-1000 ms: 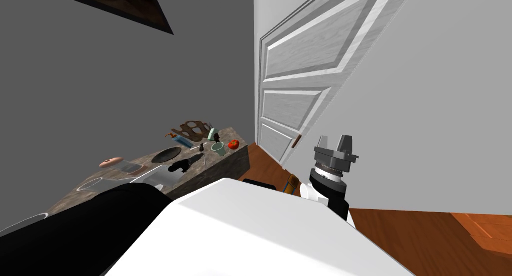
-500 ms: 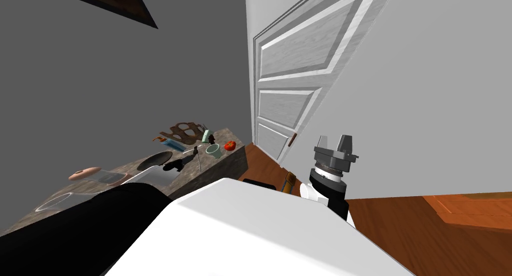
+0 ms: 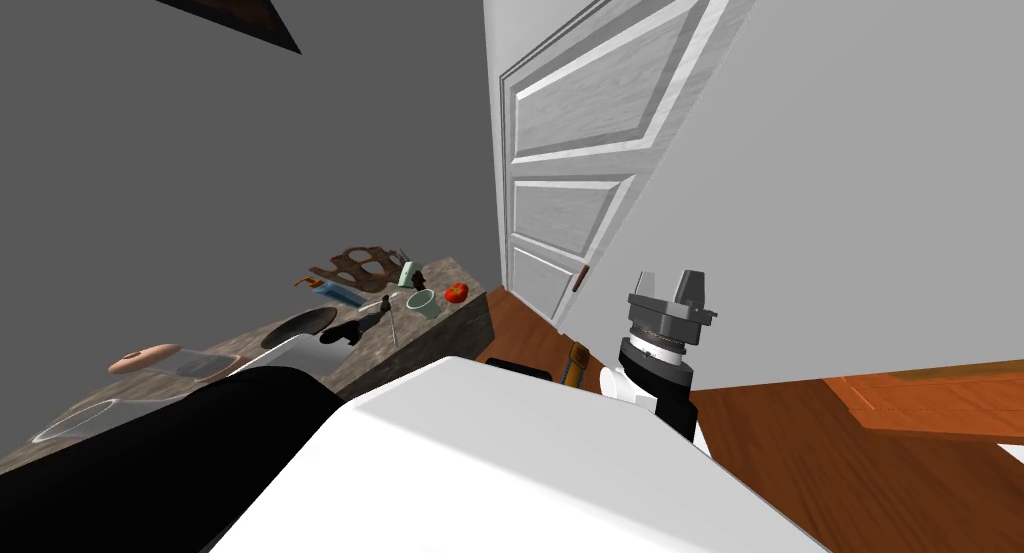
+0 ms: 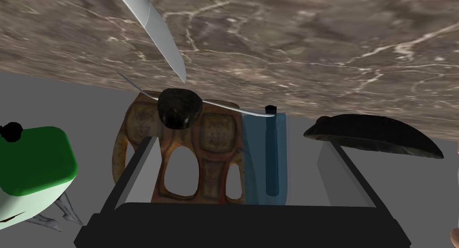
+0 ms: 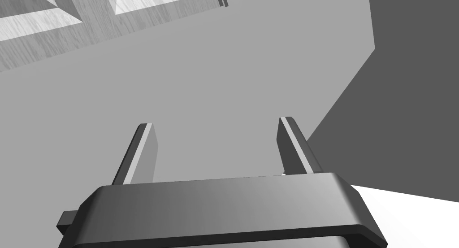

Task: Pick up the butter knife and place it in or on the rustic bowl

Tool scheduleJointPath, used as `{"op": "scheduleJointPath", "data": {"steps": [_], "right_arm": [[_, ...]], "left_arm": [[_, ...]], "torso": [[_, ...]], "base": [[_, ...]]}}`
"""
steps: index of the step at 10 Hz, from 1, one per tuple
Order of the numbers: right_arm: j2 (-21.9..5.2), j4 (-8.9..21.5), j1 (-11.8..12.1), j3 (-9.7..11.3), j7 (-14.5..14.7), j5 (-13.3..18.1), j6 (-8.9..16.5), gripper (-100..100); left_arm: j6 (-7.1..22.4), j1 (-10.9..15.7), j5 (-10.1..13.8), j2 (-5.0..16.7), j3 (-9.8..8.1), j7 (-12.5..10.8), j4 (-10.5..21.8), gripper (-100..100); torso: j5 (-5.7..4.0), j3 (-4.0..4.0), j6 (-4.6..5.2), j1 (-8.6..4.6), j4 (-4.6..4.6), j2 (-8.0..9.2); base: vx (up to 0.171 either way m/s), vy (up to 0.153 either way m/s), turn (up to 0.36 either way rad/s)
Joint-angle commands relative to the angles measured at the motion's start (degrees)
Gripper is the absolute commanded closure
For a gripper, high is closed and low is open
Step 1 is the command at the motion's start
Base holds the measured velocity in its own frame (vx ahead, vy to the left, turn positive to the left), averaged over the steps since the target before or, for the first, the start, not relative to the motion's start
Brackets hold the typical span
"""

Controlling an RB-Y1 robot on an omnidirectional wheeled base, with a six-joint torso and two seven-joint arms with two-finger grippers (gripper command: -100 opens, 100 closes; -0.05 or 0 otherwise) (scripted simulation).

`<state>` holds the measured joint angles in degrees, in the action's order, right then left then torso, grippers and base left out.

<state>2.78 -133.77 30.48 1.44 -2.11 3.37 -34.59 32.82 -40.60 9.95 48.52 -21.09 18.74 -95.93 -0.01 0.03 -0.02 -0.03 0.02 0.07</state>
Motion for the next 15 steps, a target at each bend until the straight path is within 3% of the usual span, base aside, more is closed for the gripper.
{"op": "scheduleJointPath", "data": {"steps": [1,12,15], "right_arm": [[0.00,0.00,0.00,0.00,0.00,0.00,0.00,0],[0.00,0.00,0.00,0.00,0.00,0.00,0.00,0],[0.00,0.00,0.00,0.00,0.00,0.00,0.00,0]], "left_arm": [[0.00,0.03,-0.01,0.01,0.00,0.00,0.02,-100],[0.42,-0.09,-0.08,-0.14,-0.38,0.05,0.16,-100],[3.62,-3.62,2.28,0.74,2.21,1.33,-2.92,-100]], "torso": [[0.00,0.00,0.00,0.00,0.00,0.00],[0.00,0.01,-0.01,0.00,0.00,0.02],[0.02,-0.06,0.01,0.05,-0.02,-0.10]], "base": [[0.014,0.004,-0.003],[0.002,-0.003,-0.002],[0.029,0.010,-0.080]]}}
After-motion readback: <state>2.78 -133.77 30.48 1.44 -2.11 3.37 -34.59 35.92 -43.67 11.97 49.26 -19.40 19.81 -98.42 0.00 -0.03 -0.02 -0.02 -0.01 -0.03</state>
